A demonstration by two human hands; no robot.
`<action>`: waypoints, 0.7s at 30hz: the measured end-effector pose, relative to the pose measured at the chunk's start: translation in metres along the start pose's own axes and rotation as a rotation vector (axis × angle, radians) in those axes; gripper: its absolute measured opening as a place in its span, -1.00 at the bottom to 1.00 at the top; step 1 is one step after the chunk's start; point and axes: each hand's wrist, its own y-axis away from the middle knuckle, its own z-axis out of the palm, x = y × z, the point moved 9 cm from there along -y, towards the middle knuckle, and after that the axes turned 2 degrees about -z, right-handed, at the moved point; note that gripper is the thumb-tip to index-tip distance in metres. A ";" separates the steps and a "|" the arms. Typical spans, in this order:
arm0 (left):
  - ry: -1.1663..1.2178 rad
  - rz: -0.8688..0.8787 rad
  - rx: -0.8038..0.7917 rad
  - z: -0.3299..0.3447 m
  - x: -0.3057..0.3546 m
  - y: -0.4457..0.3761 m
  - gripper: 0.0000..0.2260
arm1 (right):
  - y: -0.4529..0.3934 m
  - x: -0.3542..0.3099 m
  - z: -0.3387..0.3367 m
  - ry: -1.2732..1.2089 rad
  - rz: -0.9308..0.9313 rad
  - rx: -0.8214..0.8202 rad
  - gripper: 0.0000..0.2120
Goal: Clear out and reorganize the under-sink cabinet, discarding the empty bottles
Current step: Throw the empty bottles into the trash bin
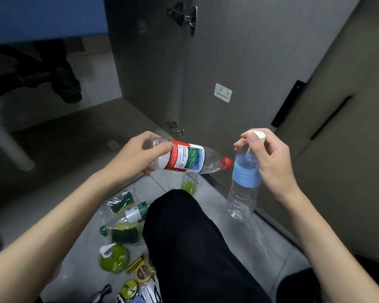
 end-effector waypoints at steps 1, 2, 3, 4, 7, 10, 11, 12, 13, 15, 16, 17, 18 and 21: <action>0.014 0.004 -0.044 0.014 0.003 0.002 -0.62 | 0.011 0.004 -0.014 0.026 0.019 0.004 -0.73; 0.018 0.011 -0.087 0.029 0.006 0.004 -0.63 | 0.022 0.009 -0.031 0.051 0.039 0.017 -0.72; 0.008 0.023 -0.128 0.044 0.010 0.007 -0.65 | 0.035 0.013 -0.049 0.075 0.064 0.036 -0.72; -0.012 0.041 -0.166 0.061 0.015 0.010 -0.66 | 0.049 0.018 -0.069 0.098 0.091 0.062 -0.72; -0.043 0.109 -0.281 0.114 0.032 0.026 -0.67 | 0.095 0.027 -0.135 0.161 0.170 0.177 -0.74; -0.090 0.167 -0.401 0.179 0.051 0.045 -0.66 | 0.147 0.030 -0.211 0.246 0.239 0.358 -0.76; -0.109 0.183 -0.424 0.196 0.057 0.051 -0.65 | 0.163 0.031 -0.232 0.265 0.261 0.424 -0.76; -0.132 0.206 -0.436 0.212 0.063 0.056 -0.63 | 0.178 0.032 -0.250 0.274 0.285 0.486 -0.77; -0.162 0.238 -0.455 0.232 0.072 0.063 -0.60 | 0.193 0.033 -0.269 0.280 0.310 0.547 -0.79; -0.207 0.308 -0.500 0.272 0.090 0.079 -0.55 | 0.218 0.037 -0.298 0.296 0.351 0.617 -0.79; -0.214 0.342 -0.534 0.293 0.098 0.088 -0.54 | 0.228 0.041 -0.309 0.316 0.371 0.627 -0.79; -0.223 0.373 -0.570 0.315 0.105 0.097 -0.54 | 0.238 0.044 -0.319 0.342 0.392 0.629 -0.79; -0.247 0.403 -0.601 0.336 0.110 0.106 -0.55 | 0.246 0.049 -0.327 0.368 0.414 0.627 -0.79; -0.391 0.516 -0.664 0.396 0.116 0.129 -0.52 | 0.267 0.069 -0.346 0.437 0.472 0.629 -0.82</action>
